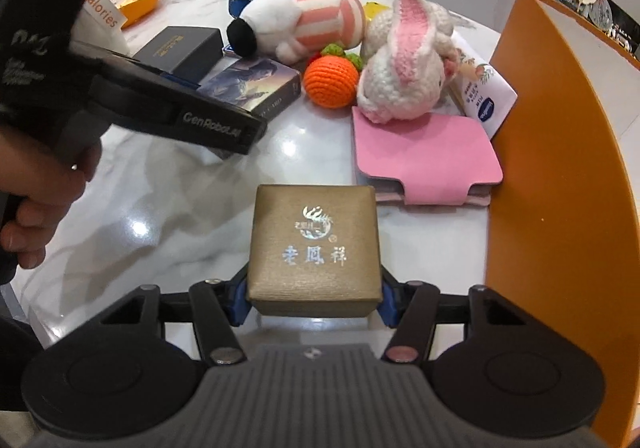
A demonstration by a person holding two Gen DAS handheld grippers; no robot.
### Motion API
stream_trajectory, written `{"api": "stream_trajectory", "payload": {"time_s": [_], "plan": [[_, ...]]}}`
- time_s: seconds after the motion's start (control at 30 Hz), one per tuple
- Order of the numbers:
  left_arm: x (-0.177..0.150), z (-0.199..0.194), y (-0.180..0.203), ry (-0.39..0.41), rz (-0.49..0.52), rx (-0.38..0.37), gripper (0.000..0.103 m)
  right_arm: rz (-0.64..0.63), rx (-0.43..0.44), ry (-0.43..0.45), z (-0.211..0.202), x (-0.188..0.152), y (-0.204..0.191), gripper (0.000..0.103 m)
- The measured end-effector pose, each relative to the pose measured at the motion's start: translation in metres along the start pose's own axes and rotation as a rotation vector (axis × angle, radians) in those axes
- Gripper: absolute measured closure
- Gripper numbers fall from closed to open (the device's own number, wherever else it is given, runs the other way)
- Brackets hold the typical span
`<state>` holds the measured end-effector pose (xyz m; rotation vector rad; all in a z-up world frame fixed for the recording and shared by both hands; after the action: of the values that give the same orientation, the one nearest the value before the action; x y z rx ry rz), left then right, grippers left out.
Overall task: Organize objects
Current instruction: 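Lift the tan box with the right gripper while the left gripper grasps the painted book, then carry the tan box and book toward the orange storage box with both grippers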
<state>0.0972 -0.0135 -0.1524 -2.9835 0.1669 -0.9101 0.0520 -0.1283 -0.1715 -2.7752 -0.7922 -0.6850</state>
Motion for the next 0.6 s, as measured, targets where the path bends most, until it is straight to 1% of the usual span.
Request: {"api": "stream_trajectory", "payload": {"time_s": [0.13,0.3,0.6], "plan": [[-0.008,-0.005,0.002,0.006,0.017,-0.029,0.036,-0.014,0.032,0.029,-0.009,0.004,-0.006,0.042],[-0.015,-0.014,-0.004,-0.001,-0.040,-0.053,0.036,-0.013,0.044,0.066,-0.028,0.010,-0.007,0.042],[-0.015,-0.052,-0.007,0.045,-0.052,-0.036,0.037,0.013,0.052,0.149,-0.059,0.032,-0.006,0.042]]}}
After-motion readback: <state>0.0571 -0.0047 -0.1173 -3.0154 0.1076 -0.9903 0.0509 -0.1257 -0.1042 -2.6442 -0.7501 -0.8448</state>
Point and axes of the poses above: each gripper's, at about its wrist camera, not at the fingertips, and z roughly the way its jaws point, y to its right, x to its top, the point moved 10 cm from there along z, roughly the way its jaws point, and after that the axes turned 4 degrees about z, right-handed, at the moved point
